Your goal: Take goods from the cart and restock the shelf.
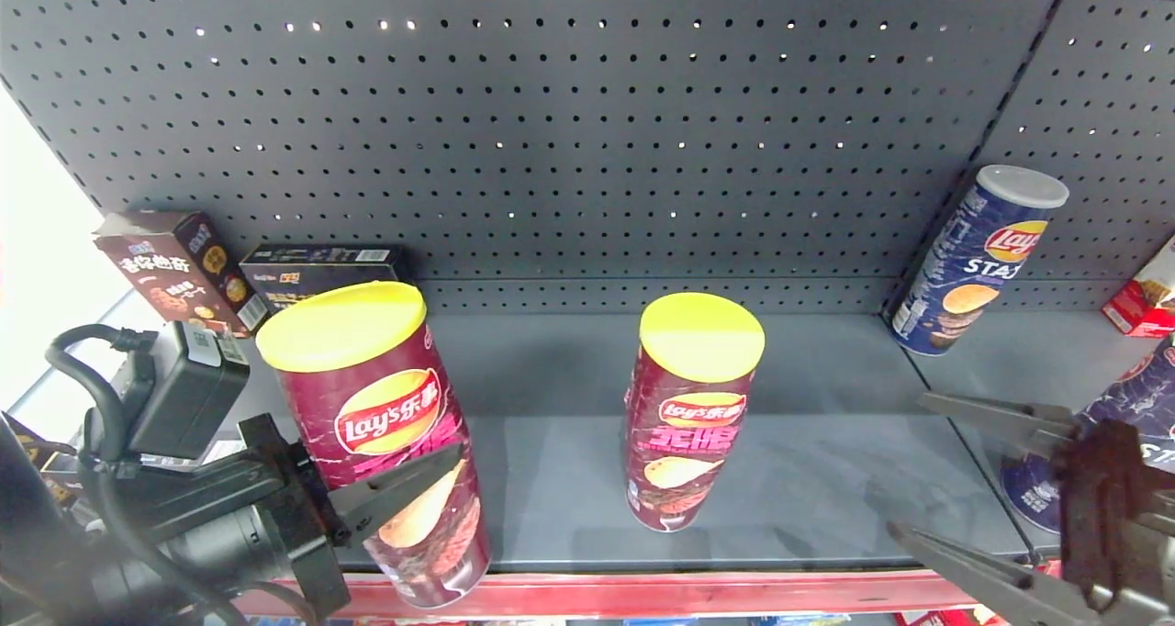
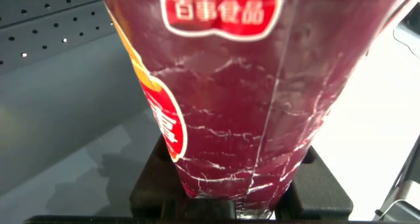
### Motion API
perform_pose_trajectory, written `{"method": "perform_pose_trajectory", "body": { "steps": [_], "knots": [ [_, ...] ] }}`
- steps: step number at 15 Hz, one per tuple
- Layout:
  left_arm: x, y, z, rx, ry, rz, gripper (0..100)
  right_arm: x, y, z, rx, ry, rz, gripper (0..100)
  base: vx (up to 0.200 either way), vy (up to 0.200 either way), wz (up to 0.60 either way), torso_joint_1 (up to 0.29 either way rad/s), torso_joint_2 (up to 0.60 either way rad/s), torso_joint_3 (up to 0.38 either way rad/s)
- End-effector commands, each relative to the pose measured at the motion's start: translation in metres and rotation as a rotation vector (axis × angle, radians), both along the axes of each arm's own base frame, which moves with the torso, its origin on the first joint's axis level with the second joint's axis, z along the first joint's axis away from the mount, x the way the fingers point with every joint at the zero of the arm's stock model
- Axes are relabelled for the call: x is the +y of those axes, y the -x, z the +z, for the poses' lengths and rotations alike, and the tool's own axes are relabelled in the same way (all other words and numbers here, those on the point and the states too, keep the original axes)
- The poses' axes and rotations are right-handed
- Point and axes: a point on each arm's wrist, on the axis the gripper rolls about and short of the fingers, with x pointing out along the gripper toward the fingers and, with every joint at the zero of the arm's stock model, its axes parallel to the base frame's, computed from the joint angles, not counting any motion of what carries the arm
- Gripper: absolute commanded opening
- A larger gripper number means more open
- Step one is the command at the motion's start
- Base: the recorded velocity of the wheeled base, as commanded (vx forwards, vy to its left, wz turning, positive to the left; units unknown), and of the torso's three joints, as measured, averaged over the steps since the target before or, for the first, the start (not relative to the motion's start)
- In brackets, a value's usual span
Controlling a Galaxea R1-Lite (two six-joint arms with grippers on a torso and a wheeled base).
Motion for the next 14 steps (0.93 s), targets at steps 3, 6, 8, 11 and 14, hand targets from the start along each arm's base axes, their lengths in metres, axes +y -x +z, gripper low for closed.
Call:
{"method": "perform_pose_trajectory", "body": {
  "steps": [3, 6, 8, 11, 14],
  "knots": [
    [0.0, -0.001, 0.003, -0.01, 0.006, -0.001, 0, -0.059, 0.101, -0.045, 0.013, -0.002, -0.205, 100, 0.0, 0.0, 0.0, 0.0, 0.0, 0.0],
    [-0.001, -0.002, 0.007, -0.024, 0.012, -0.001, 0, -0.071, 0.118, -0.069, 0.075, -0.022, -0.315, 100, 0.0, 0.0, 0.0, 0.0, 0.0, 0.0],
    [-0.004, -0.007, 0.018, -0.062, 0.028, -0.001, 0, -0.074, 0.125, -0.086, 0.058, -0.047, -0.449, 100, 0.0, 0.0, 0.0, 0.0, 0.0, 0.0],
    [-0.004, -0.008, 0.019, -0.066, 0.03, -0.001, 0, -0.075, 0.132, -0.105, 0.083, -0.057, -0.639, 100, 0.0, 0.0, 0.0, 0.0, 0.0, 0.0],
    [-0.004, -0.007, 0.017, -0.068, 0.03, -0.001, 0, -0.077, 0.132, -0.112, 0.177, -0.075, -0.713, 100, 0.0, 0.0, 0.0, 0.0, 0.0, 0.0]
  ]
}}
